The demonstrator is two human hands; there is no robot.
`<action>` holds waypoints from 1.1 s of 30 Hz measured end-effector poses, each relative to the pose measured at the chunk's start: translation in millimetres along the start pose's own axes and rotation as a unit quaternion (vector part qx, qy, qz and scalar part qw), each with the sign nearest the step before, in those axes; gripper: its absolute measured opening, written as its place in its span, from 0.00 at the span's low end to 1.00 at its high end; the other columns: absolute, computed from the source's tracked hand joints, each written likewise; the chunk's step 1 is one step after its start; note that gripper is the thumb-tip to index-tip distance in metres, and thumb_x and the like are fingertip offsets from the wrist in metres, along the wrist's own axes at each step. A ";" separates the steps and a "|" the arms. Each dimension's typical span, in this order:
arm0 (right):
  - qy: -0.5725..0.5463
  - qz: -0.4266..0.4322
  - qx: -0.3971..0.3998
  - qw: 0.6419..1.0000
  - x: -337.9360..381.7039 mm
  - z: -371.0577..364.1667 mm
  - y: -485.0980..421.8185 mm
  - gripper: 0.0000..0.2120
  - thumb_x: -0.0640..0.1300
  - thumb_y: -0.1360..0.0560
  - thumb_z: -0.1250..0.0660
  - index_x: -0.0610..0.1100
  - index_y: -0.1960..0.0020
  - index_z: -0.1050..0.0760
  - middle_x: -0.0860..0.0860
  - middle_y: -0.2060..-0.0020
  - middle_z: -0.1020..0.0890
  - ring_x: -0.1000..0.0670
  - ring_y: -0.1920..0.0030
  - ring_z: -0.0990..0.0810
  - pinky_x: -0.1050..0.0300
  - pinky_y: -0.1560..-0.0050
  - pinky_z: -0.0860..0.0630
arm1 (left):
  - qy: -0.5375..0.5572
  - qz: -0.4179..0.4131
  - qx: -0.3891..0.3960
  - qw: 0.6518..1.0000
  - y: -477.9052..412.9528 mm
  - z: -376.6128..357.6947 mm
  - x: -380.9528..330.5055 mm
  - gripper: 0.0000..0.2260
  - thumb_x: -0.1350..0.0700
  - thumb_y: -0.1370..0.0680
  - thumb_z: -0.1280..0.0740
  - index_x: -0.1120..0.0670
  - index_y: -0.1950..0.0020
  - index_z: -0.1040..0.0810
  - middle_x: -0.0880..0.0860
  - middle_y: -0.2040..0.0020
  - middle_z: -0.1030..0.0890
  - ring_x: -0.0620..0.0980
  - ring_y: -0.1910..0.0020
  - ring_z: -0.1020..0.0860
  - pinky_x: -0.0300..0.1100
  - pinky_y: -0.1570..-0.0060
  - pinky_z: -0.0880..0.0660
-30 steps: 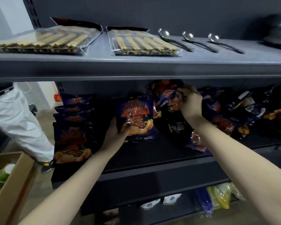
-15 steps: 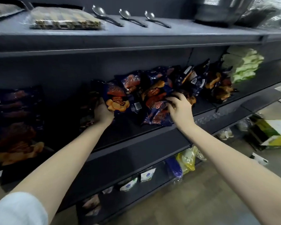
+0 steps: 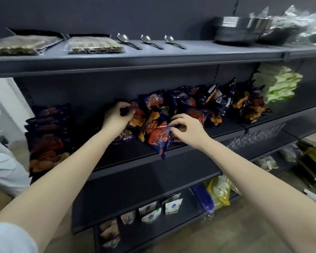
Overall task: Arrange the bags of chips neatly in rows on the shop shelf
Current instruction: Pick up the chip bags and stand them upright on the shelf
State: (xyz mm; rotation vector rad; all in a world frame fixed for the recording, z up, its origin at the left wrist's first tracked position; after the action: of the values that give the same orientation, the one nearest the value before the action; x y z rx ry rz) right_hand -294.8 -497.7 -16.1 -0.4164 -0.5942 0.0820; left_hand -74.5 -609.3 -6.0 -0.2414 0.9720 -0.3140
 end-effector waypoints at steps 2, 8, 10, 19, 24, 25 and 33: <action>-0.006 0.006 0.044 0.999 6.5 -8.2 6.7 0.07 0.49 0.28 0.30 0.46 0.54 0.18 0.53 0.43 0.21 0.57 0.44 0.25 0.71 0.47 0.34 | -0.003 -0.049 0.085 0.995 16.2 10.5 -21.0 0.17 0.50 0.25 0.32 0.52 0.38 0.26 0.48 0.41 0.24 0.44 0.44 0.27 0.26 0.54 0.35; -0.059 0.043 0.182 0.981 38.1 -30.4 28.8 0.13 0.39 0.29 0.30 0.51 0.48 0.21 0.57 0.46 0.21 0.58 0.42 0.25 0.68 0.41 0.33 | -0.164 -0.082 0.338 0.923 84.7 15.3 -35.6 0.43 0.40 0.33 0.27 0.45 0.24 0.44 0.45 0.27 0.36 0.45 0.29 0.38 0.39 0.32 0.40; -0.080 0.062 0.207 0.973 52.6 -32.9 34.7 0.14 0.37 0.29 0.31 0.52 0.48 0.21 0.59 0.47 0.21 0.61 0.44 0.25 0.74 0.45 0.33 | -0.181 -0.050 0.376 0.907 106.0 12.5 -27.9 0.45 0.39 0.35 0.26 0.43 0.25 0.47 0.45 0.29 0.33 0.46 0.31 0.35 0.41 0.32 0.37; -0.132 0.115 0.193 0.966 82.5 -63.6 51.9 0.17 0.38 0.27 0.31 0.49 0.39 0.24 0.54 0.46 0.20 0.57 0.45 0.23 0.66 0.46 0.26 | -0.073 0.060 0.330 0.939 161.0 9.8 22.1 0.25 0.49 0.33 0.23 0.49 0.39 0.28 0.45 0.46 0.21 0.44 0.48 0.22 0.42 0.44 0.25; -0.209 0.000 0.067 0.976 78.0 -65.2 34.1 0.19 0.49 0.26 0.31 0.49 0.36 0.28 0.52 0.47 0.20 0.54 0.49 0.20 0.63 0.47 0.25 | 0.039 0.082 0.155 0.984 141.4 42.5 44.5 0.19 0.53 0.34 0.23 0.46 0.47 0.25 0.41 0.53 0.19 0.39 0.53 0.21 0.37 0.51 0.27; -0.218 -0.029 0.045 0.974 76.3 -63.9 28.2 0.20 0.52 0.26 0.32 0.50 0.35 0.29 0.53 0.46 0.21 0.55 0.48 0.21 0.65 0.47 0.27 | 0.072 0.092 0.103 0.988 135.5 51.0 47.1 0.19 0.53 0.33 0.23 0.47 0.46 0.25 0.40 0.53 0.20 0.37 0.54 0.22 0.33 0.53 0.28; -0.335 -0.130 0.231 0.904 74.4 -130.9 12.3 0.27 0.45 0.29 0.28 0.46 0.33 0.32 0.51 0.43 0.20 0.54 0.45 0.20 0.60 0.48 0.22 | 0.211 0.134 -0.013 0.968 112.5 51.7 83.9 0.19 0.56 0.30 0.25 0.51 0.42 0.27 0.44 0.52 0.21 0.42 0.52 0.22 0.30 0.56 0.27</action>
State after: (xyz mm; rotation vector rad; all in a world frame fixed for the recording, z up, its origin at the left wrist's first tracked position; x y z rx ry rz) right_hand -159.5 -518.8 -79.8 0.1779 -1.2725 0.1071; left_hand 30.0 -532.4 -80.5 -0.0632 1.4148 -0.1041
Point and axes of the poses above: each hand's wrist, its own y-axis away from the middle knuckle, its own z-axis out of the back of the hand, x = y × z, the point moved 3 cm from there along -y, towards the middle knuckle
